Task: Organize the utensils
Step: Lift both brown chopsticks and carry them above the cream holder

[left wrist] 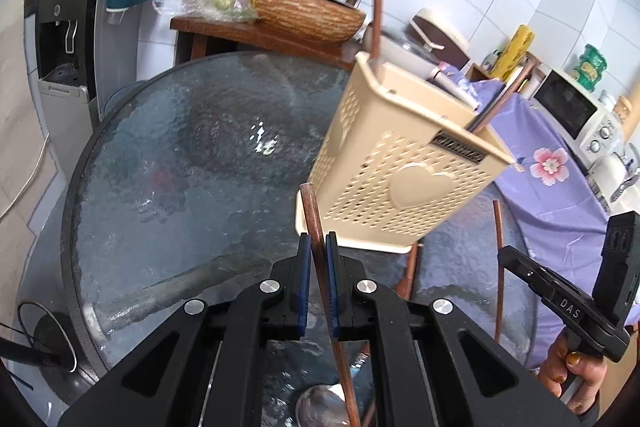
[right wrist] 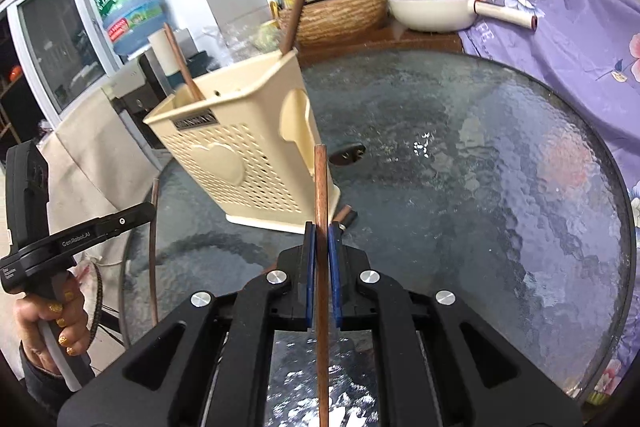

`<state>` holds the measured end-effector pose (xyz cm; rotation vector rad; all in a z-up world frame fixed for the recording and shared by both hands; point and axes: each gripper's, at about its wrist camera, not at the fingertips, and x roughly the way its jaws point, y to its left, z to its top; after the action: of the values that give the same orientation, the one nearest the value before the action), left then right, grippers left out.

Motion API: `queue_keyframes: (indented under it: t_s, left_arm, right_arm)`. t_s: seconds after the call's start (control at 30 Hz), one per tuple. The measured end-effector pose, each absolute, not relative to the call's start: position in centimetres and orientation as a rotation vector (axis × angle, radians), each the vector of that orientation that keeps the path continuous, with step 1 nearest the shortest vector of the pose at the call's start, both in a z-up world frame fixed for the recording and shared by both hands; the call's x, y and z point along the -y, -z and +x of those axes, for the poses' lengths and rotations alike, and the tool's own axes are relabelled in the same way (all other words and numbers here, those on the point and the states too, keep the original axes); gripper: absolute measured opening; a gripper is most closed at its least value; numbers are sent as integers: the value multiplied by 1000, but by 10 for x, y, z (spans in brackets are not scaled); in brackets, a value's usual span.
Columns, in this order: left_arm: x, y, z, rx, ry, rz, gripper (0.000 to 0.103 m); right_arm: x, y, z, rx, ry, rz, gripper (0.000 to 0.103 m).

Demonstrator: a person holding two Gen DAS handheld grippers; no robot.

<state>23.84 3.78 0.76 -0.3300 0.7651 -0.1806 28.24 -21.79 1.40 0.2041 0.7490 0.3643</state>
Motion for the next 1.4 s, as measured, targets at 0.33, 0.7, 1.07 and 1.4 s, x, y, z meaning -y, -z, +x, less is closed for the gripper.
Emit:
queue_keyframes:
  t_s: [0.33, 0.7, 1.07, 1.4]
  left_arm:
    - [-20, -49, 214, -660, 249, -303, 6]
    - [-15, -78, 193, -578, 279, -279, 6]
    - [-7, -105, 178, -508, 303, -241, 6]
    - [-5, -118, 176, -475, 301, -217, 0]
  right_arm:
    - [222, -49, 262, -667, -417, 221, 7]
    - [218, -75, 241, -607, -454, 158, 7]
    - [209, -105, 221, -546, -503, 118, 7]
    - [201, -124, 222, -514, -516, 99, 7]
